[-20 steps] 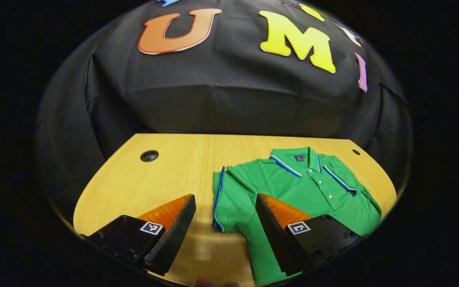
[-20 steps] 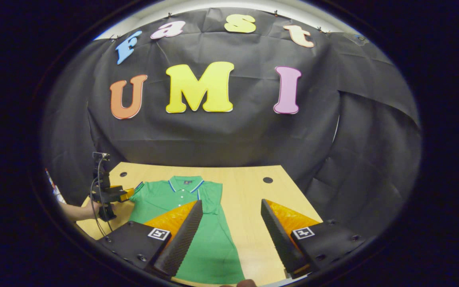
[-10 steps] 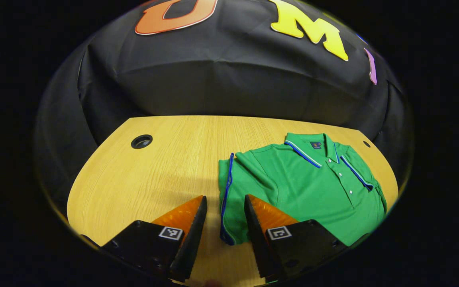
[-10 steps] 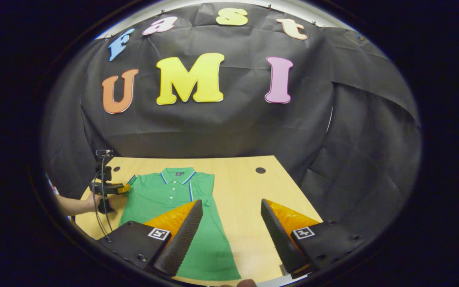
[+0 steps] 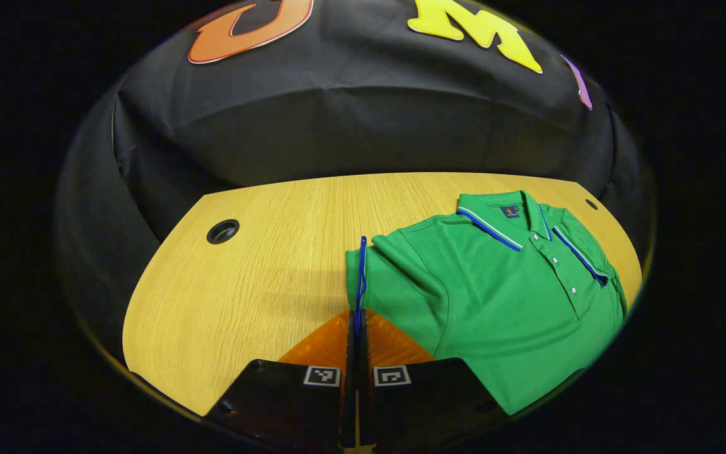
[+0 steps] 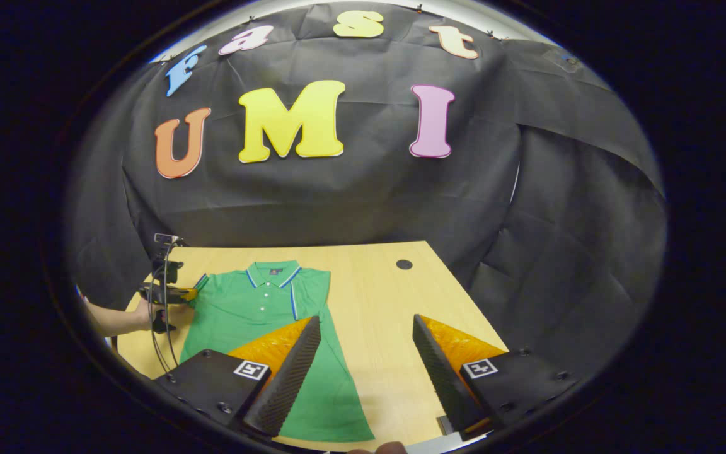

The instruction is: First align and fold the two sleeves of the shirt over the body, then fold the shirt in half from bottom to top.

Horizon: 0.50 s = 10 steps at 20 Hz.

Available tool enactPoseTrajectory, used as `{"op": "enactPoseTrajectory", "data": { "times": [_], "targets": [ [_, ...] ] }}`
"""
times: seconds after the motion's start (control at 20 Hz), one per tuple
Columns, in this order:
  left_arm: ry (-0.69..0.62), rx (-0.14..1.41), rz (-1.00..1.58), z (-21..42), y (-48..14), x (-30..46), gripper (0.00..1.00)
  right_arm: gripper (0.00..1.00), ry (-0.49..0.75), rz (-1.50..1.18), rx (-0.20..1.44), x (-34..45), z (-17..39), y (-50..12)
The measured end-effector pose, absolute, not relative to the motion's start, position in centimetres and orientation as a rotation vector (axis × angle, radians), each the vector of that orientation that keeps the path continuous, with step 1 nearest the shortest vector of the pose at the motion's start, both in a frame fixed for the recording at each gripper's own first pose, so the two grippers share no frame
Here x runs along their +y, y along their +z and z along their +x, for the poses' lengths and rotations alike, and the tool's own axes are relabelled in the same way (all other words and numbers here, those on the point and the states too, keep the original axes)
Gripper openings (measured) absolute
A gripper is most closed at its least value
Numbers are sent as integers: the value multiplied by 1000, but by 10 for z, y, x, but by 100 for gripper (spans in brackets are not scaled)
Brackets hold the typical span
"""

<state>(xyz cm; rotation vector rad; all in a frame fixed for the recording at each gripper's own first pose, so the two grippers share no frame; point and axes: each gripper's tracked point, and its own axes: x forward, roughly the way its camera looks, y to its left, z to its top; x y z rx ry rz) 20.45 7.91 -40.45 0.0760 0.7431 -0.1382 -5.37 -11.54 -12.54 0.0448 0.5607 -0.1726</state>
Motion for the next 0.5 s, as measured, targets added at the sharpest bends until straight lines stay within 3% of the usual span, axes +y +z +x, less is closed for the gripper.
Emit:
{"op": "enactPoseTrajectory", "data": {
  "times": [0.2,0.25,0.5],
  "targets": [
    [-108,737,66,202,-389,81,5,95,-176,57,555,-120,-54,-126],
    [-109,726,62,203,-381,79,5,92,-173,60,554,-120,-54,-125],
    [-162,668,84,208,-341,49,5,95,-168,73,527,-125,-56,-119]
  ]
}}
